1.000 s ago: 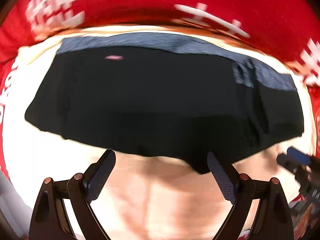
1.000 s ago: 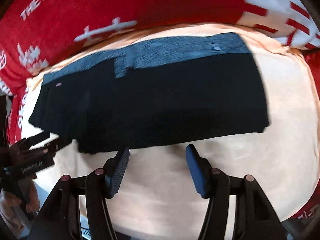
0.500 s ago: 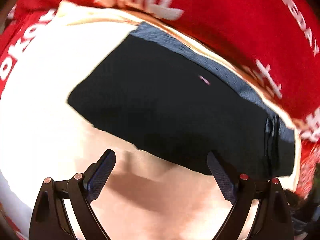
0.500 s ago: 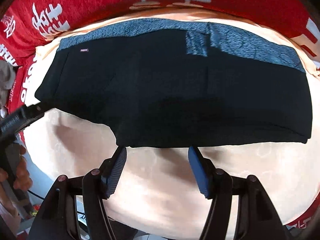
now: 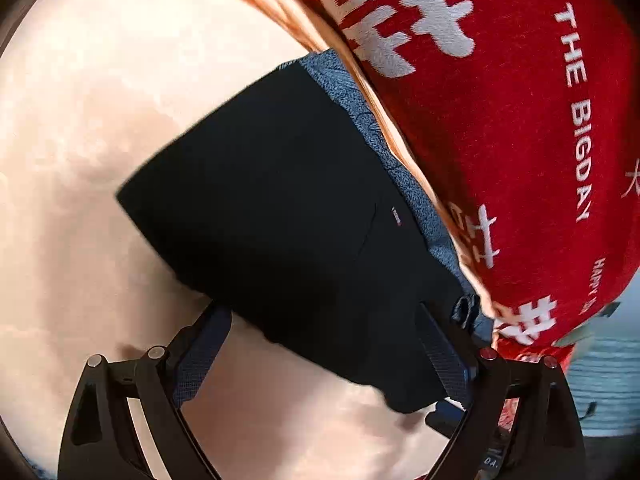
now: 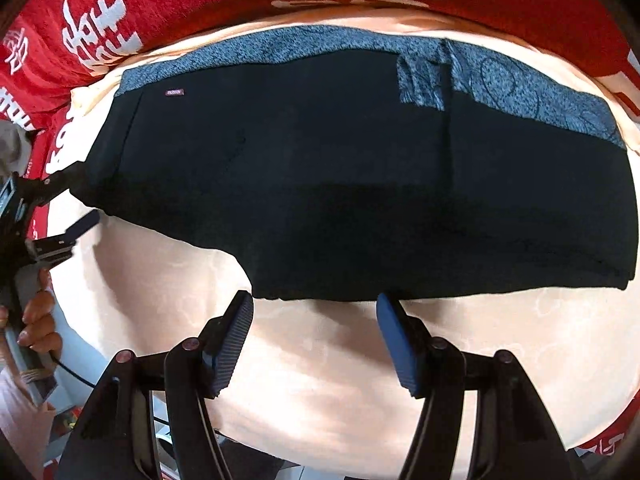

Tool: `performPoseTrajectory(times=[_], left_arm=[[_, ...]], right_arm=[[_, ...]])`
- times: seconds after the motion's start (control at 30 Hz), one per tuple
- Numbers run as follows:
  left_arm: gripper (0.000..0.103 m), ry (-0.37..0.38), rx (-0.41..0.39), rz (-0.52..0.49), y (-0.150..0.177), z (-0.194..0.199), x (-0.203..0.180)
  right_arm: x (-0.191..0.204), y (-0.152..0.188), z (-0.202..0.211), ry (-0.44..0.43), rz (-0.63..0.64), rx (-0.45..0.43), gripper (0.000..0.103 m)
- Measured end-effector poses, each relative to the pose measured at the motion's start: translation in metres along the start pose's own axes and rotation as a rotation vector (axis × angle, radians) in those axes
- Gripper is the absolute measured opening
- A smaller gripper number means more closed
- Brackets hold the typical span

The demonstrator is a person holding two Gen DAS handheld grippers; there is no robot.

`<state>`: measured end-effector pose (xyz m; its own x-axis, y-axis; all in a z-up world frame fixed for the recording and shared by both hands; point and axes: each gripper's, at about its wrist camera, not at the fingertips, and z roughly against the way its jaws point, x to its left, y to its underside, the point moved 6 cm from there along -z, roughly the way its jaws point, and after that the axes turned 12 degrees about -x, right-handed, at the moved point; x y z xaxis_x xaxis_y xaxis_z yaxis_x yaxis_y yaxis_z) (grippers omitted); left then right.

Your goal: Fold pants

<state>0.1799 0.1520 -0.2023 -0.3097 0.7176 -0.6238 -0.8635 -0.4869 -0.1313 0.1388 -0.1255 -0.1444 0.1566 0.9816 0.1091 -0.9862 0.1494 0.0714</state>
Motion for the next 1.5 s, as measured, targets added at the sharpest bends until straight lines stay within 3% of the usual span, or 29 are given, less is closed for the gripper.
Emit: performPoseTrajectory(times=[0.17, 0.3, 0.47, 0.6, 0.73, 0.87, 1.07, 1.17, 1.37, 1.5], left_arm=[[0.094, 0.068, -0.044, 0.088, -0.007, -0.007, 0.006], [0.094, 0.043, -0.086, 0.090, -0.010, -0.009, -0.001], [0.094, 0.076, -0.152, -0.060, -0.015, -0.004, -0.043], [0.092, -0.084, -0.085, -0.112, -0.016, -0.026, -0.039], [0.043, -0.281, -0.102, -0.201, -0.016, -0.030, -0.036], [0.037, -0.337, -0.150, -0.316, -0.012, -0.030, -0.053], [0.037, -0.562, -0.253, -0.814, 0.023, -0.044, -0.097], [0.037, -0.612, -0.278, -0.970, 0.037, -0.050, -0.108], [0.037, -0.638, -0.277, -1.075, 0.045, -0.053, -0.112], [0.037, -0.642, -0.285, -1.117, 0.048, -0.048, -0.112]], right_arm=[[-0.013, 0.000, 0.013, -0.010, -0.005, -0.015, 0.068], [-0.013, 0.002, 0.015, -0.014, -0.002, -0.011, 0.068], [-0.006, 0.004, 0.019, -0.029, 0.009, -0.016, 0.068], [0.002, -0.003, 0.027, -0.072, 0.015, -0.039, 0.068], [0.014, -0.018, 0.037, -0.129, 0.042, -0.038, 0.068], [0.030, -0.049, 0.050, -0.199, 0.076, -0.055, 0.068], [0.084, -0.121, 0.064, -0.303, 0.136, -0.058, 0.078], [0.123, -0.143, 0.058, -0.331, 0.217, -0.001, 0.078], [0.203, -0.153, 0.013, -0.316, 0.386, 0.172, 0.079], [0.234, -0.144, -0.026, -0.265, 0.457, 0.267, 0.078]])
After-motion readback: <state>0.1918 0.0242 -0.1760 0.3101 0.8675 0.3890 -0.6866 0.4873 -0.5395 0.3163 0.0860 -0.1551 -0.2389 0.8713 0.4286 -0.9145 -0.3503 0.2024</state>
